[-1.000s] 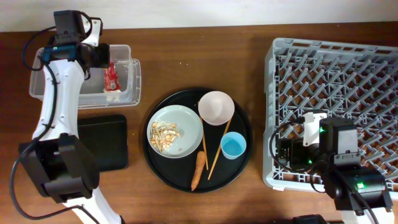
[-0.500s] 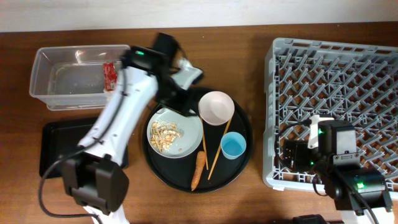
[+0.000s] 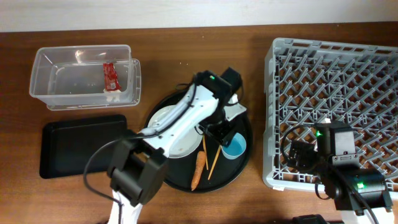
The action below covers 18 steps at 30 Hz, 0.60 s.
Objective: Sort waste into correct bins and load items into the dishwasher rack
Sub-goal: 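Grasp the blue cup on the tray with the left gripper, then hand the blue cup from the left gripper to the right gripper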
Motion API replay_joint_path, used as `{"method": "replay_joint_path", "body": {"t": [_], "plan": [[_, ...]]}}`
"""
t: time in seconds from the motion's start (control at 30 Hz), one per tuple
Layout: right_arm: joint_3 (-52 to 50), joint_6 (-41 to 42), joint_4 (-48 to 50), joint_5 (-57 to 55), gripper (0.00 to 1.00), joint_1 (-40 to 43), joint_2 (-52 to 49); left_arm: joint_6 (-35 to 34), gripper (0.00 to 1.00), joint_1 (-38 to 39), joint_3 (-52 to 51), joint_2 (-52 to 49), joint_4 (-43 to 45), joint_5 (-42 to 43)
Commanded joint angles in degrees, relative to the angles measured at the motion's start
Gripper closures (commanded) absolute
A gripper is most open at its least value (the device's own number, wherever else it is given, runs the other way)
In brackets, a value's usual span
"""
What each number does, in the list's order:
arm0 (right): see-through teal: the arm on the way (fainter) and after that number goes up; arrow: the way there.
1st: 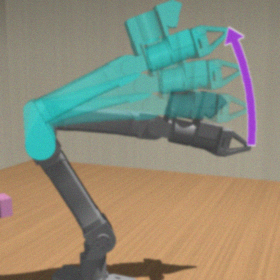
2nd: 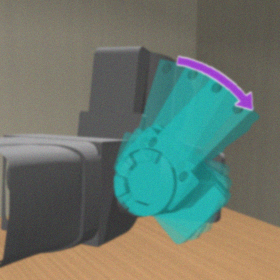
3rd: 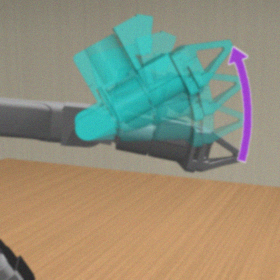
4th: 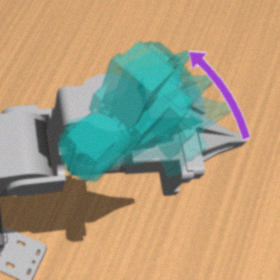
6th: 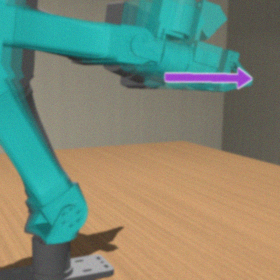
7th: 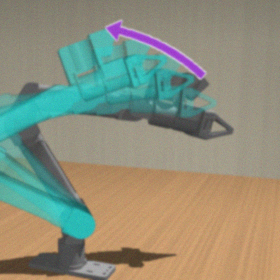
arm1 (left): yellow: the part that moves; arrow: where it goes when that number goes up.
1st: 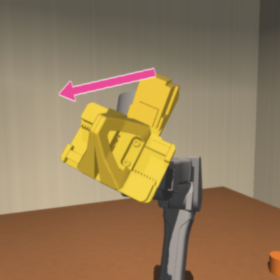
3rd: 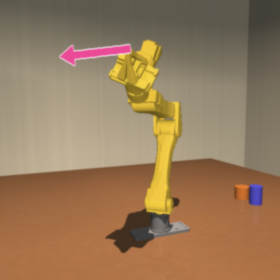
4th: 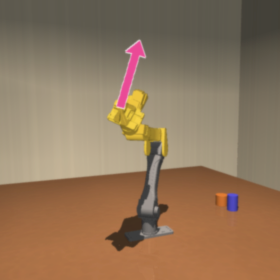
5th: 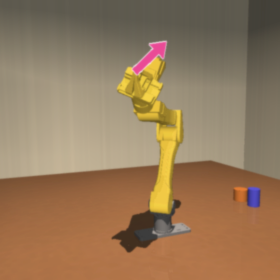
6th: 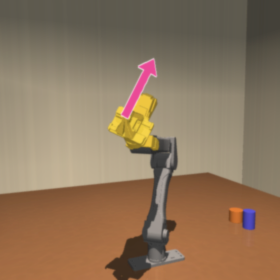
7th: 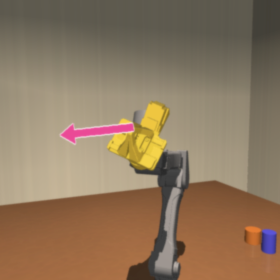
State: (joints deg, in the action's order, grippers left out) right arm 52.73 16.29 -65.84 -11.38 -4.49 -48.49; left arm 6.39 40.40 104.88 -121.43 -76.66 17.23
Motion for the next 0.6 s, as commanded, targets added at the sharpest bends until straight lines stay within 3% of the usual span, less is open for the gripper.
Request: {"method": "replay_joint_path", "body": {"t": [0.0, 0.13, 0.33, 0.47, 0.53, 0.57], "plan": [[1.3, 0.7, -0.3, -1.3, 0.02, -0.3, 0.1, -0.4, 0.67, 0.6, 0.0, -3.8, 0.9, -0.8], [1.3, 0.7, -0.3, -1.4, 0.02, -0.3, 0.1, -0.3, 1.00, 0.0, 0.9, -3.9, 1.2, -3.1], [1.3, 3.3, 1.4, -8.4, 0.02, -0.3, -0.3, 2.5, 1.00, -8.7, 14.0, 0.3, -5.7, 0.0], [1.3, 3.5, 8.9, 2.6, 0.02, -0.3, -5.2, 2.5, 1.00, -22.4, 17.1, 4.7, -2.6, 26.2], [1.3, -3.1, 18.1, 21.8, 0.02, -0.3, -9.6, 2.5, 1.00, -28.3, 17.1, 4.7, -1.8, 41.0], [1.3, -5.0, 20.5, 28.1, 0.02, -0.3, -10.6, 2.5, 1.00, -29.3, 17.1, 4.7, -1.5, 44.0]]}}
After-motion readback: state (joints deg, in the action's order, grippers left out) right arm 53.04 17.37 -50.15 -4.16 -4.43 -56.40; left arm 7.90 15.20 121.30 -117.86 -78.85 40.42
